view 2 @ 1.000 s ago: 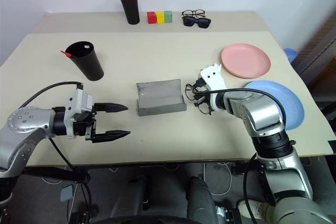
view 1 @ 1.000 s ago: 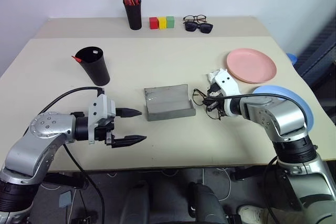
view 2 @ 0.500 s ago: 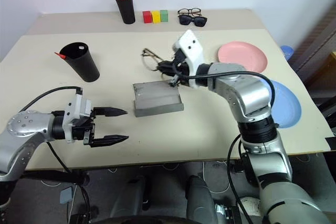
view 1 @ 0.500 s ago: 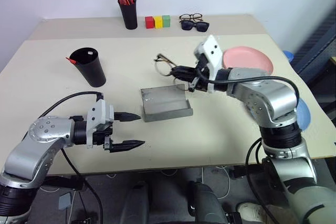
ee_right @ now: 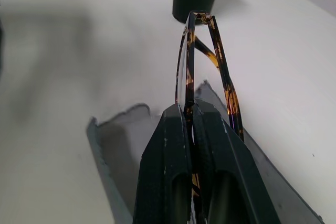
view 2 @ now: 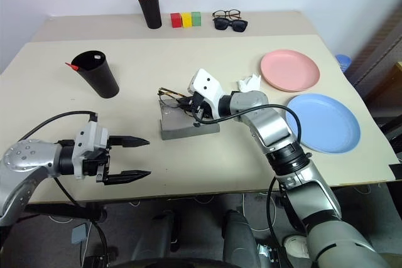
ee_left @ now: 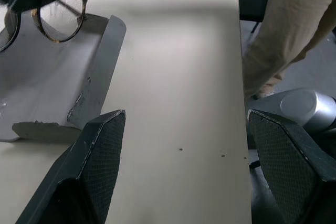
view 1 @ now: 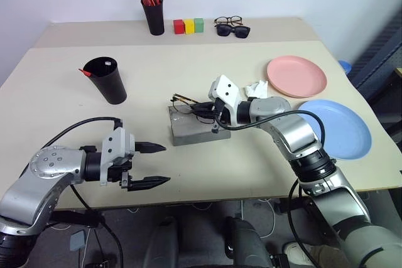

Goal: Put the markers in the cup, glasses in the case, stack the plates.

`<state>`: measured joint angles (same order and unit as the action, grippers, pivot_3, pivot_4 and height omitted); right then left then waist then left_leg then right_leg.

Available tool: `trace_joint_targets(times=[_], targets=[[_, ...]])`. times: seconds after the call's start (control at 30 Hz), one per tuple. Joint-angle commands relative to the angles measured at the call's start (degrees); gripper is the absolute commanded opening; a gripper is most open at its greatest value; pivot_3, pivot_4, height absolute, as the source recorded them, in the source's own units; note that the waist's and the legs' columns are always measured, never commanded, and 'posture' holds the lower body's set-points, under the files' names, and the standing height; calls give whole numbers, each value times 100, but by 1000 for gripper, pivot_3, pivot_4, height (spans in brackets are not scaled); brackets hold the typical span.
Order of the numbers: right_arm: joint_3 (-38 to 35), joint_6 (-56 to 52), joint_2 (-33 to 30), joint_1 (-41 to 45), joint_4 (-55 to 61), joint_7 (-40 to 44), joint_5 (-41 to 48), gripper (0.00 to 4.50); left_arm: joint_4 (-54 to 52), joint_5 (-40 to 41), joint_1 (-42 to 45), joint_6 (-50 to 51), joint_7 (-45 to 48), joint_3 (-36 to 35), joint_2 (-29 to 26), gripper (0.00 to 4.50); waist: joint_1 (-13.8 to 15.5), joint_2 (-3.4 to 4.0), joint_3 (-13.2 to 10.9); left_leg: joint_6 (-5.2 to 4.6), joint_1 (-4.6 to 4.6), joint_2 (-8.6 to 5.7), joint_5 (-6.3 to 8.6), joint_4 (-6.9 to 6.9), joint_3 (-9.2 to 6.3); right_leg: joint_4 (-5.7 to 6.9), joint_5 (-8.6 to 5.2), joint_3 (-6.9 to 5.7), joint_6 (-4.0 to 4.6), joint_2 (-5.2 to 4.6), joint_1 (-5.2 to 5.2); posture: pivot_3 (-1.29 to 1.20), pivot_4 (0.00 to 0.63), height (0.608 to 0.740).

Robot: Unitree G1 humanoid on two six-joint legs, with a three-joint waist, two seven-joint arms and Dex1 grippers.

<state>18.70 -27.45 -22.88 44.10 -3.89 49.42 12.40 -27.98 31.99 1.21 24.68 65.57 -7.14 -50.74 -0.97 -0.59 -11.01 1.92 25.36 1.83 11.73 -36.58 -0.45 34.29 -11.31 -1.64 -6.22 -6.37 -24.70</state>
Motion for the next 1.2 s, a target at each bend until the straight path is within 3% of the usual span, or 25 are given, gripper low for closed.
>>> trace_joint_targets(times=[0.03,0.27,0.4,0.53,0.7,0.8,0.9,1.07,1.1,1.2], targets=[[-35,39,-13,112,105,212,-24,29,-207,80,-87,-1,-85,-239,-79,3839,5,1,-1,0,0,0,0,0,0,0,0,0,0,0,0,0,150,740],[19,-425,-266,-95,304,740,49,29,-176,55,-170,-51,-176,-270,-69,3839,12,1,0,1,0,0,0,0,0,0,0,-1,0,0,0,0,150,740],[-56,-485,-349,-175,267,701,-54,1387,-20,36,21,-99,-213,-245,-44,3839,13,0,0,1,-1,0,0,0,0,1,0,0,0,0,0,0,150,740],[-328,-448,-511,-345,423,498,-95,3418,177,55,312,-99,-308,-205,47,3839,32,0,0,1,0,0,0,0,0,0,0,-1,0,0,0,0,150,740],[-1047,-689,-967,-747,1156,150,70,3418,1030,-451,1375,-70,-908,127,362,3839,66,-2,0,3,0,-2,-2,-3,0,0,1,-1,-2,0,4,0,150,740],[-1583,-791,-1569,-1537,1950,71,50,3418,2087,-1201,2417,-287,-1329,613,672,3839,172,-7,3,3,-3,-2,-3,-4,0,1,1,-1,-3,2,8,0,150,740],[-2238,-853,-2063,-2639,2753,-25,67,3477,3440,-1812,3539,-308,-1527,1119,1025,2942,261,-13,3,3,-3,-4,-3,-6,0,-2,-1,-3,-10,2,16,0,150,740],[-3273,-271,-2178,-4367,3493,-103,90,3477,5550,-2656,5003,-1191,-1690,1692,1806,383,324,-19,0,2,0,-3,-2,-26,4,-1,0,-1,-9,2,20,0,150,740],[-3433,-142,-2110,-4616,3575,-124,117,3477,5946,-2811,5234,-1412,-1721,1787,1953,78,321,-21,1,1,1,-3,-2,-30,4,-1,0,-1,-9,2,22,0,150,740],[-3774,26,-1975,-5211,3823,-219,192,3477,7160,-3276,5867,-2089,-1814,2059,2342,78,301,-23,-1,-2,2,-3,1,-40,5,-4,0,0,-8,1,24,0,150,740]])
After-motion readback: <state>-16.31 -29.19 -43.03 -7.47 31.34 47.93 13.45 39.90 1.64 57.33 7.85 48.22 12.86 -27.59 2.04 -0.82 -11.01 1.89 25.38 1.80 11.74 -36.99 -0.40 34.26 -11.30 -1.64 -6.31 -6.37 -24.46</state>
